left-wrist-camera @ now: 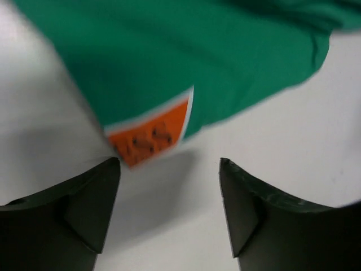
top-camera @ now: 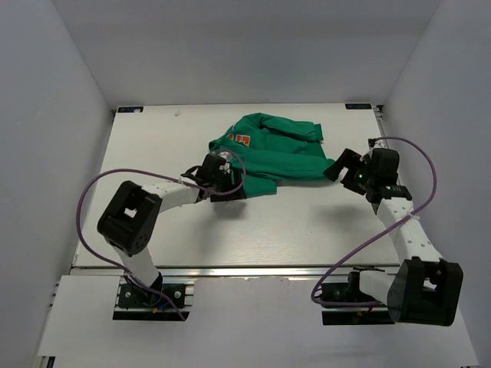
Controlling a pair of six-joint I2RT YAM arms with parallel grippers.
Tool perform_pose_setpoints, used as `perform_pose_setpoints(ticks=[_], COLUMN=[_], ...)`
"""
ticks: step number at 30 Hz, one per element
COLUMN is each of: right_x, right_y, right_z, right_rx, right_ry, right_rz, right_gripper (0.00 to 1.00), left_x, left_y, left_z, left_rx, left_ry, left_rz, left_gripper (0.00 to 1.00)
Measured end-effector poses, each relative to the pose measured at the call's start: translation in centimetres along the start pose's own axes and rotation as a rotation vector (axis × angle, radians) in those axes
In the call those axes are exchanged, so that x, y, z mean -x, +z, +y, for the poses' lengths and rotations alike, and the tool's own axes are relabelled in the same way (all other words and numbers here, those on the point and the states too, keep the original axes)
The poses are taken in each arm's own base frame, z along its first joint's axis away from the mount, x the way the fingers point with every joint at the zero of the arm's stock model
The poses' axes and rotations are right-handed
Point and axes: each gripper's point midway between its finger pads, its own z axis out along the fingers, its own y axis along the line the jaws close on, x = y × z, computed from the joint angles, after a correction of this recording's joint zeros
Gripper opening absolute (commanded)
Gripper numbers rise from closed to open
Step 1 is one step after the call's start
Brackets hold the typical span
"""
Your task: Zip up the jacket
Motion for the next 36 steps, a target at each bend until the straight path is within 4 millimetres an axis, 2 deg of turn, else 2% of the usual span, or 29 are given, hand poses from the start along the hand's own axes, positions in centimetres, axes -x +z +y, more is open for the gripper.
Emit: perform_pose_setpoints(ticks=[1,2,3,4,5,6,9,11,13,15,17,18,19,21,22,24,25,27,28,29,31,32,34,36], right_x=[-0.2,-0.2,-0.2,-0.1,-0.1,-0.1,-0.1,-0.3,-0.7,-1.3,-1.9,-2.1,-2.4,-2.8,-3.1,-3.5,-3.7,-3.9,-4.0,-4.1,-4.3,-4.3,-4.3,-4.2], right_y=[-0.4,-0.7,-1.1,-1.5,-1.8,-2.2,-2.9,-3.2,-3.4,-3.5,-3.6,-3.7,-3.6,-3.5,-3.4,-3.3,-3.2,-3.0,-2.9,-2.8,-2.7,-2.6,-2.5,-2.4], right_z=[0.2,0.4,0.7,0.9,1.1,1.3,1.5,1.5,1.4,1.3,1.2,1.2,1.3,1.4,1.4,1.4,1.3,1.2,1.1,0.9,0.6,0.4,0.1,-0.2], right_rx=[0.011,0.019,0.029,0.039,0.047,0.052,0.06,0.06,0.056,0.05,0.046,0.049,0.051,0.061,0.064,0.066,0.066,0.061,0.057,0.049,0.036,0.029,0.014,-0.005], right_ry=[-0.003,-0.006,-0.011,-0.017,-0.024,-0.03,-0.039,-0.039,-0.033,-0.025,-0.015,-0.011,-0.007,0.001,0.005,0.013,0.016,0.019,0.022,0.023,0.024,0.023,0.02,0.01], right_rz=[-0.002,-0.005,-0.009,-0.017,-0.026,-0.035,-0.052,-0.049,-0.032,-0.01,0.018,0.034,0.049,0.078,0.092,0.116,0.125,0.136,0.141,0.145,0.153,0.155,0.154,0.149], right_gripper=[0.89,0.89,0.89,0.89,0.89,0.89,0.89,0.89,0.89,0.89,0.89,0.89,0.89,0.89,0.89,0.89,0.89,0.89,0.89,0.89,0.89,0.89,0.89,0.89], left_x=[0.8,1.6,2.3,2.9,3.3,3.5,4.0,3.4,3.2,4.0,7.1,8.0,10.4,12.7,13.4,13.8,13.4,11.3,9.7,8.0,3.7,1.6,-1.2,-2.2], left_y=[0.8,1.5,2.2,3.0,3.5,4.0,4.4,3.7,2.0,-0.9,-4.7,-6.2,-9.2,-13.5,-15.1,-17.0,-17.1,-16.1,-15.2,-14.4,-13.1,-13.0,-13.4,-14.4], left_z=[0.1,0.0,0.0,0.2,0.2,0.2,-0.7,-1.5,-2.7,-4.7,-8.0,-9.1,-11.3,-13.8,-14.4,-14.5,-13.8,-11.2,-9.3,-7.4,-3.3,-1.5,0.9,1.7], left_rx=[0.012,0.017,0.026,0.032,0.036,0.038,0.009,-0.026,-0.065,-0.1,-0.16,-0.18,-0.226,-0.274,-0.285,-0.277,-0.257,-0.186,-0.136,-0.087,0.026,0.082,0.167,0.214], left_ry=[0.007,0.012,0.019,0.026,0.028,0.038,0.043,0.034,0.009,-0.007,-0.005,-0.004,0.013,0.031,0.038,0.03,0.014,-0.034,-0.067,-0.1,-0.181,-0.222,-0.272,-0.288], left_rz=[-0.013,-0.026,-0.036,-0.044,-0.047,-0.042,-0.023,0.011,0.04,0.061,0.02,0.009,-0.05,-0.101,-0.115,-0.114,-0.091,-0.006,0.057,0.115,0.254,0.318,0.406,0.427], left_gripper=[0.7,0.55,0.44,0.28,0.08,0.0,0.0,0.0,0.0,0.0,0.0,0.0,0.0,0.07,0.12,0.14,0.15,0.23,0.33,0.48,0.58,0.68,0.83,0.98])
